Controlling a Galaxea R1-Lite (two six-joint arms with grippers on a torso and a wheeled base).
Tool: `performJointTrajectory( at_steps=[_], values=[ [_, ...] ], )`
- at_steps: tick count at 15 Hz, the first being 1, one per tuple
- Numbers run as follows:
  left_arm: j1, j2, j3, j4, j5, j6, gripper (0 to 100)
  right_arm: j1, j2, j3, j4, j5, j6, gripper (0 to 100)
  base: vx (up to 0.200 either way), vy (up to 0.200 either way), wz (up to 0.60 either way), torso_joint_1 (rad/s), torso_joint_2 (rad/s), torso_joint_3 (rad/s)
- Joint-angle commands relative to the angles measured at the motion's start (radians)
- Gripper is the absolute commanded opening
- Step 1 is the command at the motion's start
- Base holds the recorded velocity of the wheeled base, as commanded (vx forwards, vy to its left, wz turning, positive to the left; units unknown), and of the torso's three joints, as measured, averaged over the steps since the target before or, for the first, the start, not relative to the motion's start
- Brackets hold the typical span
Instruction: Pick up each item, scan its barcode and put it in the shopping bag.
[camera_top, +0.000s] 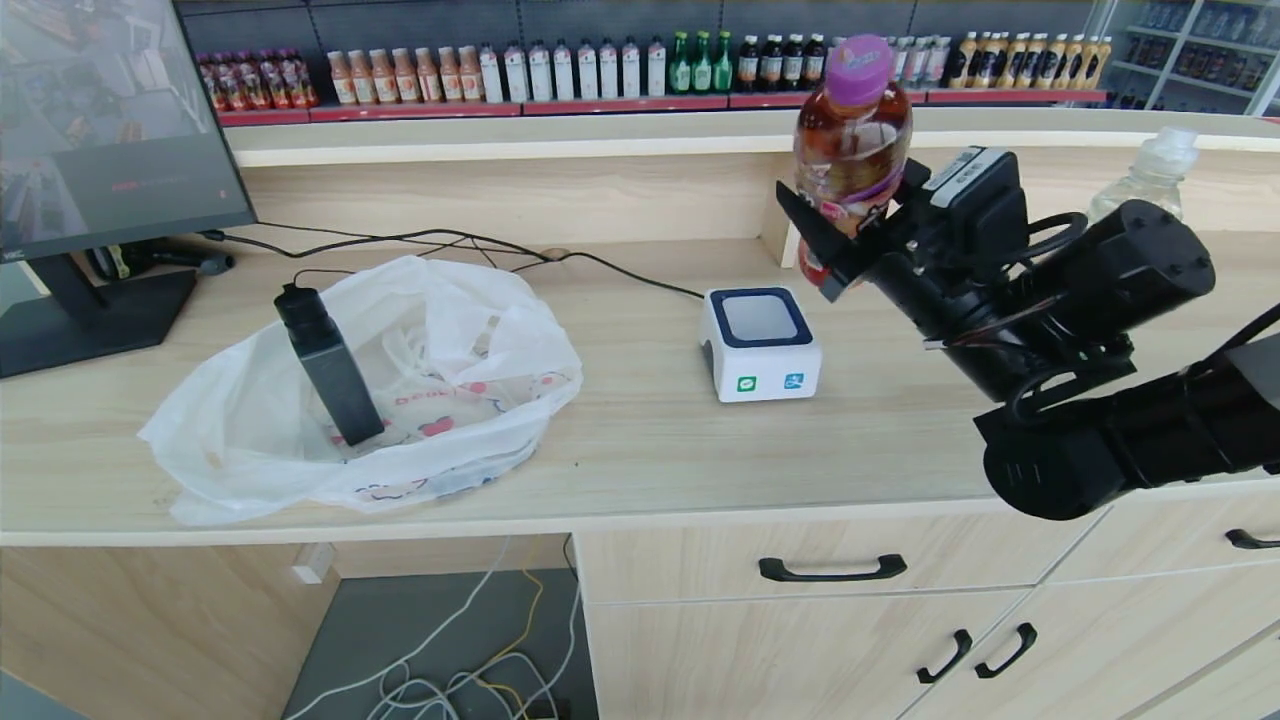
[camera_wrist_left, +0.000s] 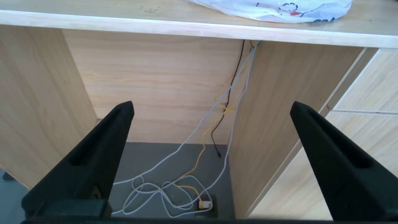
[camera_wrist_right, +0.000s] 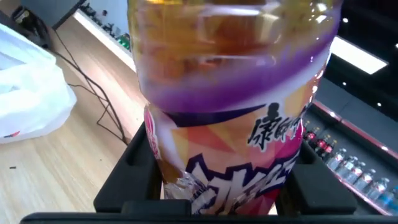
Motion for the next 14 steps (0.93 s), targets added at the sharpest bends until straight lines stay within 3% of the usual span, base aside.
performJointTrajectory(
  at_steps=[1,2,5,8,12,14],
  values=[
    [0.000,0.000,0.000,0.000,0.000,0.000,100,0.020,-0.089,0.075,-0.003,-0.069,0.058,0,0.000,0.000,0.00,0.000,0.00,0.000],
    [0.000,0.000,0.000,0.000,0.000,0.000,100,0.022,-0.091,0.078,-0.003,-0.070,0.061,0,0.000,0.000,0.00,0.000,0.00,0.000],
    [0.000,0.000,0.000,0.000,0.000,0.000,100,0.034,-0.189,0.259,-0.013,-0.221,0.262,0,0.000,0.000,0.00,0.000,0.00,0.000],
    [0.000,0.000,0.000,0.000,0.000,0.000,100,0.034,-0.243,0.314,-0.013,-0.237,0.392,0,0.000,0.000,0.00,0.000,0.00,0.000],
    [0.000,0.000,0.000,0.000,0.000,0.000,100,0.045,-0.277,0.374,-0.013,-0.271,0.435,0,0.000,0.000,0.00,0.000,0.00,0.000],
    [0.000,0.000,0.000,0.000,0.000,0.000,100,0.086,-0.283,0.408,-0.013,-0.366,0.480,0,0.000,0.000,0.00,0.000,0.00,0.000]
  ],
)
